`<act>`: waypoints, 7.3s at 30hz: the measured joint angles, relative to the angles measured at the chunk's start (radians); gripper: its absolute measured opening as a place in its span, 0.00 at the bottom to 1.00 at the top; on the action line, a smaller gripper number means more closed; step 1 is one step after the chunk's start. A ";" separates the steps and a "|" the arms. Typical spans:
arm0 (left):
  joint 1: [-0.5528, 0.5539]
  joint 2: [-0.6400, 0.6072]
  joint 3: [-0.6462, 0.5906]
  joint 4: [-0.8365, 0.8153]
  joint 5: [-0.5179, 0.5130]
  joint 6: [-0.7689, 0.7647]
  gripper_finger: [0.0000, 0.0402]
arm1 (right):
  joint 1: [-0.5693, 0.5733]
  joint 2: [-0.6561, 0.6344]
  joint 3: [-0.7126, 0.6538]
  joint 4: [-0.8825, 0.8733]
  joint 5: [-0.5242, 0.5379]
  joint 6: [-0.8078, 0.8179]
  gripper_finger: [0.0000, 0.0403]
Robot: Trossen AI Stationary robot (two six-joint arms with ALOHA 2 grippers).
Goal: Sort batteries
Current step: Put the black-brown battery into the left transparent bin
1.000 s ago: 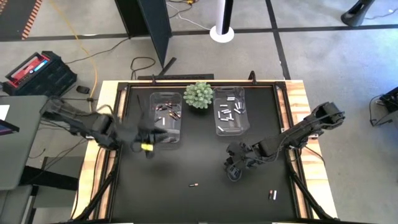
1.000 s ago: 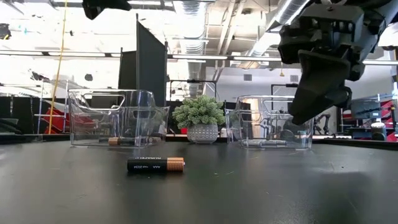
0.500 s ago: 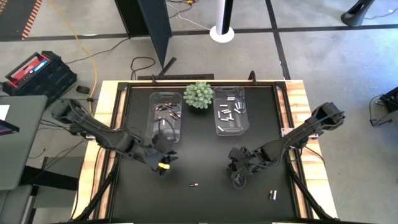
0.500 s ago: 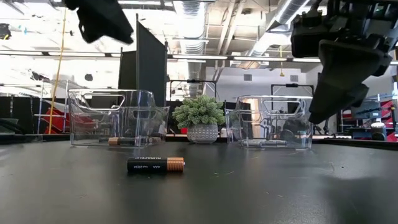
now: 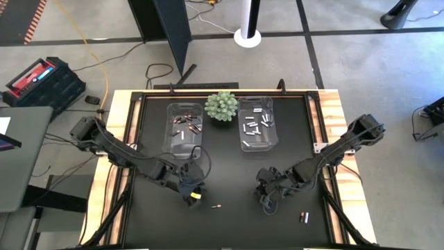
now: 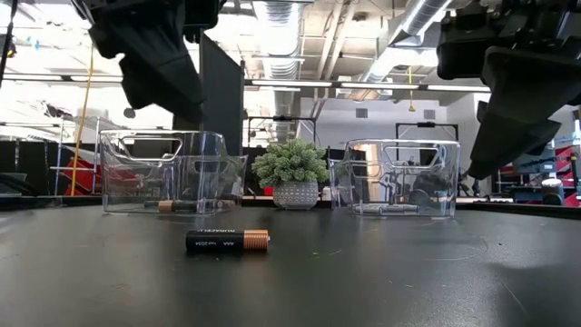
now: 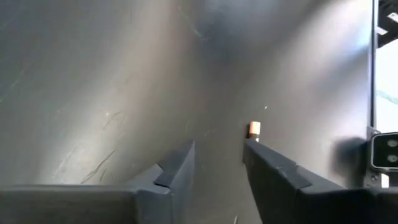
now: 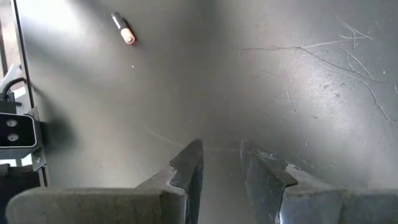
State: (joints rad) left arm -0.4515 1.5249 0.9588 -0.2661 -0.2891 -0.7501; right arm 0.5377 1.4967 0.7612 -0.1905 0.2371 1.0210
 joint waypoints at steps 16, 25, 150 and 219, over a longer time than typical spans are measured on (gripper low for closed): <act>-0.005 0.000 0.001 0.064 -0.008 0.023 0.55 | 0.000 0.000 0.000 0.005 0.000 -0.005 0.31; -0.020 0.000 0.001 -0.128 -0.045 -0.073 0.54 | 0.000 0.000 0.000 0.004 0.000 -0.008 0.31; 0.841 -0.026 0.000 -0.405 0.185 1.009 0.09 | -0.111 0.000 0.000 0.012 0.107 0.123 0.31; 0.898 -0.364 0.001 -0.213 0.181 0.831 0.29 | -0.216 0.000 0.000 -0.038 0.027 0.143 0.31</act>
State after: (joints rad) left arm 0.4462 1.1607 0.9600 -0.4788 -0.1084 0.0813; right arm 0.3217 1.4970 0.7612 -0.2285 0.2639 1.1641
